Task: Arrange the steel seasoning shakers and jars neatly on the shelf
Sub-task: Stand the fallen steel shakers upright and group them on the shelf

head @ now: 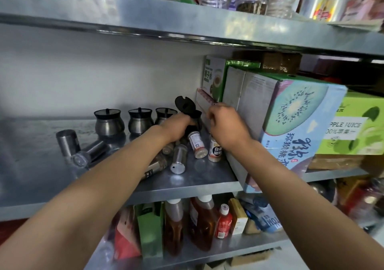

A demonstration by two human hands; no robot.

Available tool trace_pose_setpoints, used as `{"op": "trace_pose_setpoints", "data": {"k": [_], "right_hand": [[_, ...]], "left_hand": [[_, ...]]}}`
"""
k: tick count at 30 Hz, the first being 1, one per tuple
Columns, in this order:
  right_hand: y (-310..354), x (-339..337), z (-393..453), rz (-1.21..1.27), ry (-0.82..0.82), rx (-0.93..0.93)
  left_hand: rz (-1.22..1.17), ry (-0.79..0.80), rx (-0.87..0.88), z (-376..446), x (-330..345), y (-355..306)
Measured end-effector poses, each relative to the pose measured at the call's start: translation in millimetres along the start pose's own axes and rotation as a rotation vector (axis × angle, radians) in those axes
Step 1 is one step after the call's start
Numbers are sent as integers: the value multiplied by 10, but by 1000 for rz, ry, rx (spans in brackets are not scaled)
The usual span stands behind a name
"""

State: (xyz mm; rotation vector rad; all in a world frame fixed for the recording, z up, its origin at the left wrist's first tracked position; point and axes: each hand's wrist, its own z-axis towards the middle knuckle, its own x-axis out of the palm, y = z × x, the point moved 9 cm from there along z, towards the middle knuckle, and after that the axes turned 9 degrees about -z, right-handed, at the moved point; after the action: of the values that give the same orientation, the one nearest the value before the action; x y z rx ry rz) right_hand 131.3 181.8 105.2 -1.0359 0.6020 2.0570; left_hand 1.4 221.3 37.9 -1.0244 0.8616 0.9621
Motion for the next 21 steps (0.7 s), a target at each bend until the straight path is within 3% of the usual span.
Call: {"op": "trace_pose_setpoints", "data": {"k": [6,9,14,21], "right_hand": [[-8,-137,-43,46,-39,15],[-53,-164,-90,59,-28,40],[-76,-207,-147,45,-19,50],[-81,-234,-191,37,3,77]], "left_hand": [[132,-131,83,-138,-266,-221],[278,-166,194,-238,-288,-405],[318,-189,288,-349,-220,-660],[130,-66,118,-404,-10,-461]]}}
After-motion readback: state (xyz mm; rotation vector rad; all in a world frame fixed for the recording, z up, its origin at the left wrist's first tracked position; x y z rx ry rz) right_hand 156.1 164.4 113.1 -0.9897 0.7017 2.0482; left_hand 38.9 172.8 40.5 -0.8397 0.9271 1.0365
